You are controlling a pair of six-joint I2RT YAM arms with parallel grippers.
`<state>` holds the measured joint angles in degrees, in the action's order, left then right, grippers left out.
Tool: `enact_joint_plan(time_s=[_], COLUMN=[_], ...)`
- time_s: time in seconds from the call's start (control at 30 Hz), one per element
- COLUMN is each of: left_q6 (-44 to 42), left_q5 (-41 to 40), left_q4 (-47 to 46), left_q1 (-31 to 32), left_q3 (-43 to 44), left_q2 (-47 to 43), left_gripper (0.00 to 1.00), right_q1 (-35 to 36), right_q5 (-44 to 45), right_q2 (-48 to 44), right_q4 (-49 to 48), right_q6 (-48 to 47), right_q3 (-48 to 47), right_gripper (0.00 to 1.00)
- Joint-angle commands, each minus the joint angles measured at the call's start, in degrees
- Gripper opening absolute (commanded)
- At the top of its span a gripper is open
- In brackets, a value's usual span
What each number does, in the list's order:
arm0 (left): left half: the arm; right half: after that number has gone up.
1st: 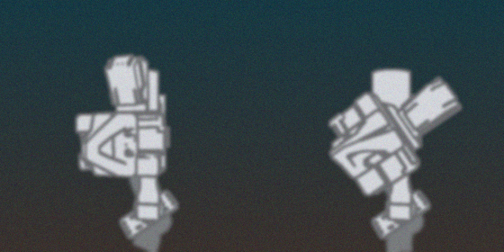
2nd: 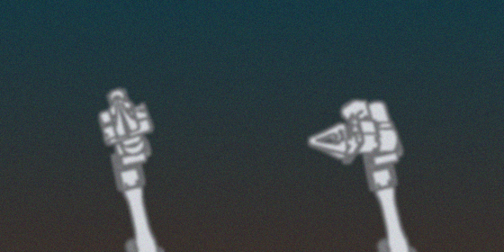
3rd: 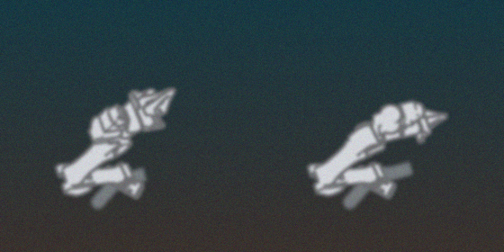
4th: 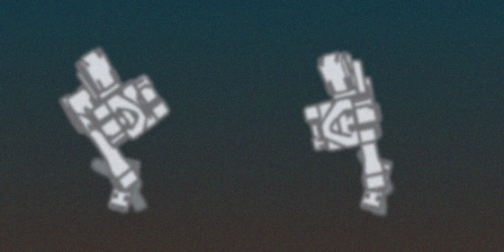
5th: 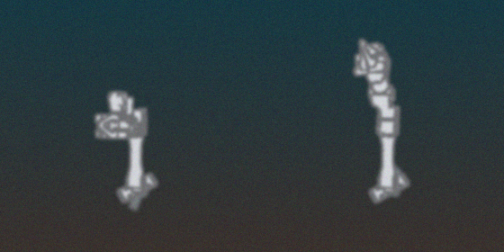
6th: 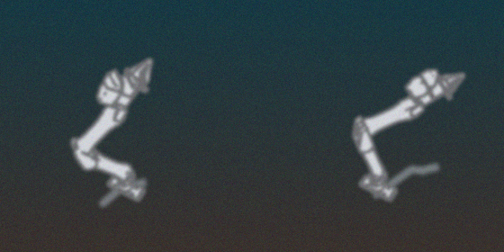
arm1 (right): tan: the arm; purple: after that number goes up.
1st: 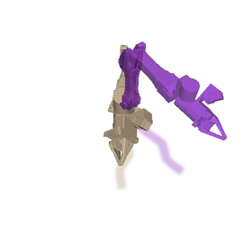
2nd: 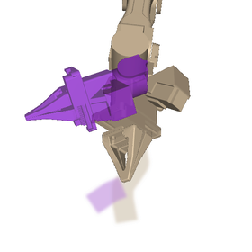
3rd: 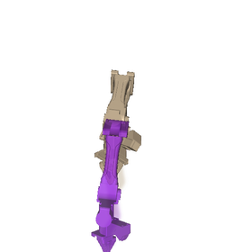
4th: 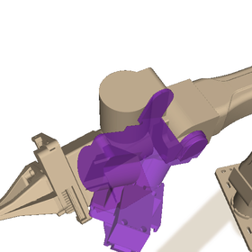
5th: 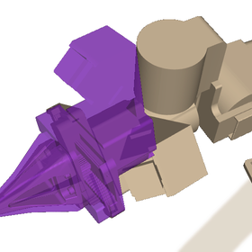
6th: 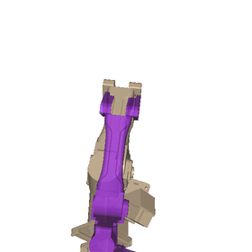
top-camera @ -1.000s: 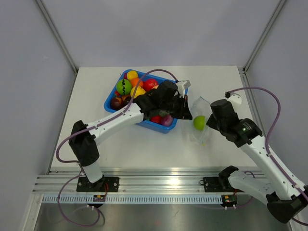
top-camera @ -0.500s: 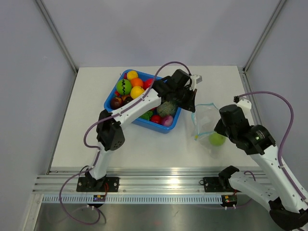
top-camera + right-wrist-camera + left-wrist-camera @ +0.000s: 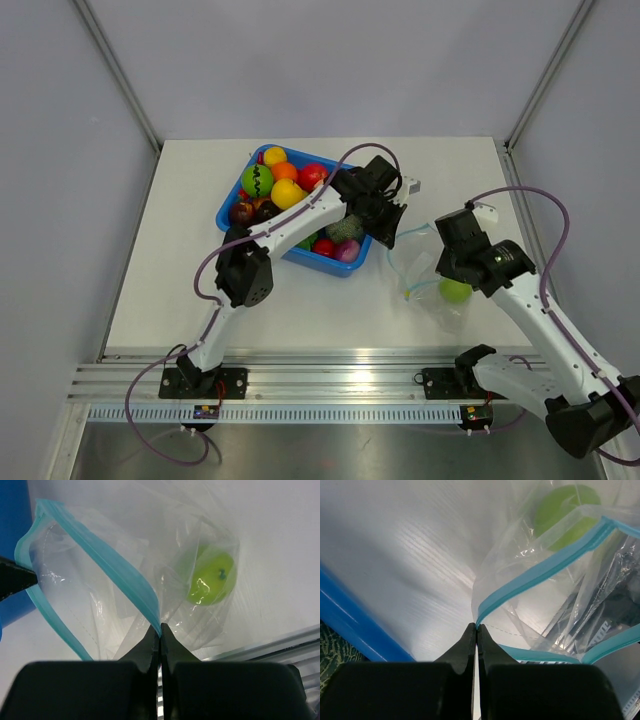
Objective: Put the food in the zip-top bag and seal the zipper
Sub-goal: Adjust the zipper food storage bag at the center of the board.
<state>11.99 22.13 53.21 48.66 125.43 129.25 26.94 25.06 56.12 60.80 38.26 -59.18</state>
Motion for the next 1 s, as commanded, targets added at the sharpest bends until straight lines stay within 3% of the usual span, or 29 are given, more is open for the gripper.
enact_joint_plan(time_s=[0.0, 0.07, 0.17, 0.27, 0.5, 0.57, 0.63, 0.7, 0.87, 0.97], left_q6=[-2.1, -1.8, -2.1, -2.8, -3.5, -1.6, 1.7, 2.0, 2.2, 2.3], left_q5=[-0.1, 0.3, 1.3, 1.3, -4.2, -6.1, -14.6, -15.8, -17.6, -21.1], left_q4=[0.2, 1.1, 1.9, 2.4, 1.3, -1.1, -6.7, -6.8, -2.0, -2.7], left_q1=[-0.6, -0.8, -1.0, -1.0, -4.0, -5.6, -9.1, -9.5, -9.7, -9.7], left_q3=[2.3, 3.9, 4.6, 4.4, -2.4, -7.8, -11.7, -11.2, 2.4, 5.4], left_q2=[-2.8, -2.8, -4.4, -7.7, -18.3, -22.9, -25.5, -23.9, -12.0, -8.8], left_gripper=[0.03, 0.24, 0.38, 0.59, 0.68, 0.77, 0.87, 0.89, 0.93, 0.92], right_q1=[-2.8, -3.5, -4.4, -4.9, -4.9, -5.0, -5.0, -5.0, -5.0, -5.0], right_q5=[-2.6, -3.0, -4.0, -5.2, -7.2, -7.7, -7.7, -7.7, -7.4, -7.3], right_q2=[2.5, 4.1, 6.6, 8.7, 12.4, 12.2, 10.6, 10.3, 7.8, 6.7], right_q4=[-4.7, -6.2, -8.2, -10.2, -12.2, -11.5, -10.3, -9.3, -7.9, -7.7], right_q6=[-3.5, -4.5, -4.9, -4.8, -4.6, -4.3, -4.2, -4.0, -3.9, -3.4], right_q3=[-0.1, -0.4, -0.8, -1.3, -1.9, -1.9, -1.6, -1.6, -2.4, -2.8], right_gripper=[0.0, 0.0, 0.0, 0.0, 0.0, 0.0, 0.0, 0.0, 0.0, 0.0])
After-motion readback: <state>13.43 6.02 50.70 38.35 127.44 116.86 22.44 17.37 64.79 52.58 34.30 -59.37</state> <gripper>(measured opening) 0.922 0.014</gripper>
